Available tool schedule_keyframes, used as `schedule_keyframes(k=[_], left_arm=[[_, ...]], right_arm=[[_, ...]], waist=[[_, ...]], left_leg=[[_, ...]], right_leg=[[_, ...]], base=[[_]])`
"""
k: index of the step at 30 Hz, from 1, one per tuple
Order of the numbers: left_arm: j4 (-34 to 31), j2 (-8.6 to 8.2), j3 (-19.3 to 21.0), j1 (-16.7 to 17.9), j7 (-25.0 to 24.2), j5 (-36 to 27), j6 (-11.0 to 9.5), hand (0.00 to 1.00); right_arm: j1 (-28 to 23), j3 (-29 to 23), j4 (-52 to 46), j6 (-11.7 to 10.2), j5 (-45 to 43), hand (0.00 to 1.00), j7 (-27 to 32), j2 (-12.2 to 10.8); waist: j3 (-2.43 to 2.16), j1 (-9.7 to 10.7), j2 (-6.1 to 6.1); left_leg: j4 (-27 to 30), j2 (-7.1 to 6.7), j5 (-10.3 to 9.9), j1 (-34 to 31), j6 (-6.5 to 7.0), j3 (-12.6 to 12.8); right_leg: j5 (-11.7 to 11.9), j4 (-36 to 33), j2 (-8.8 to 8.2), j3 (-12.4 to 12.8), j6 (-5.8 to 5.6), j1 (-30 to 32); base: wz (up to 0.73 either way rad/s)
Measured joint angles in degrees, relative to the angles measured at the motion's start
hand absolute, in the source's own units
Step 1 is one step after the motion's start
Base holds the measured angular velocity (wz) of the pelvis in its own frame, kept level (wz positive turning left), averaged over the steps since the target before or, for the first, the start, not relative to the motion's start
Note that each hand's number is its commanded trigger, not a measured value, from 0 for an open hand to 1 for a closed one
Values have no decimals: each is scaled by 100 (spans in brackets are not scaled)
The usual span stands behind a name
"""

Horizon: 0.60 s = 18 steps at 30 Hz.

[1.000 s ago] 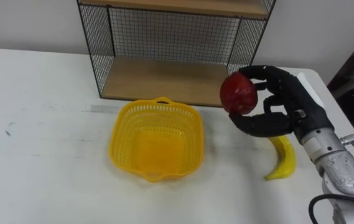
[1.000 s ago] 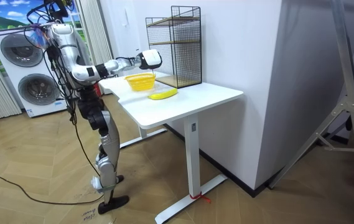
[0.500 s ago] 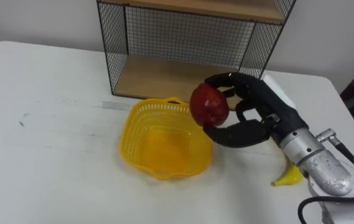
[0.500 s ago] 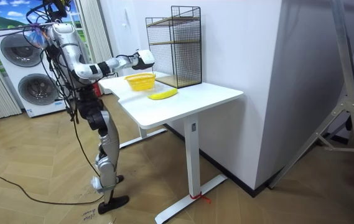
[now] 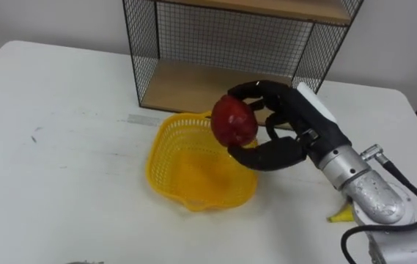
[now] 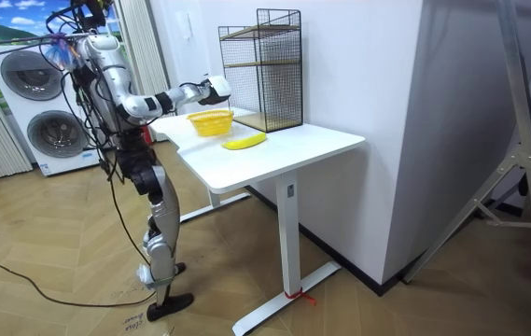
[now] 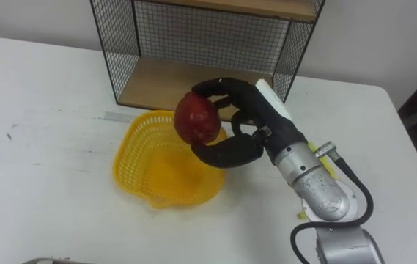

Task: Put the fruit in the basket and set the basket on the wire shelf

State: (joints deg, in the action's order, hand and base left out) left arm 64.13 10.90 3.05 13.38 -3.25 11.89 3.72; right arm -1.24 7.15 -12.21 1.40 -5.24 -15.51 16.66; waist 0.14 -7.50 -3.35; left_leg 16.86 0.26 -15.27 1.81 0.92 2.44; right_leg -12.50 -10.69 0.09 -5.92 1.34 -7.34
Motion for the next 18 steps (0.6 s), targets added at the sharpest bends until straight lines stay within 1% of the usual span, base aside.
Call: schedule_keyframes(k=[2,6,10,14,18], left_arm=[[-7,-1,1,-21,5,4,-1,0],[-8,0,1,11,12,3,9,0],[-8,0,0,-16,20,0,89,0],[2,-1,-4,-94,18,-4,104,0],[21,-11,-4,-111,20,3,124,0]], right_arm=[[-1,82,17,-1,15,0,-11,-3],[-1,82,22,-1,71,0,-11,-4],[-15,97,38,0,71,0,-2,-31],[-15,187,42,0,52,0,62,-34],[-16,300,148,0,26,0,107,-43]], waist=[[17,-28,-1],[20,-46,0],[39,-24,29],[60,-6,62],[60,-9,68]], left_leg=[[-1,-1,1,-1,0,-9],[-3,-2,1,-9,0,-20],[9,-6,1,-11,0,-53],[45,-4,0,-21,0,-52],[23,-3,-1,-33,0,-53]], right_leg=[[0,4,-3,-18,0,2],[0,5,-3,-32,0,-4],[0,5,-3,-56,0,-31],[0,2,-2,-55,0,-28],[0,-10,0,-54,0,-36]], base=[[0],[1],[3],[0],[0]])
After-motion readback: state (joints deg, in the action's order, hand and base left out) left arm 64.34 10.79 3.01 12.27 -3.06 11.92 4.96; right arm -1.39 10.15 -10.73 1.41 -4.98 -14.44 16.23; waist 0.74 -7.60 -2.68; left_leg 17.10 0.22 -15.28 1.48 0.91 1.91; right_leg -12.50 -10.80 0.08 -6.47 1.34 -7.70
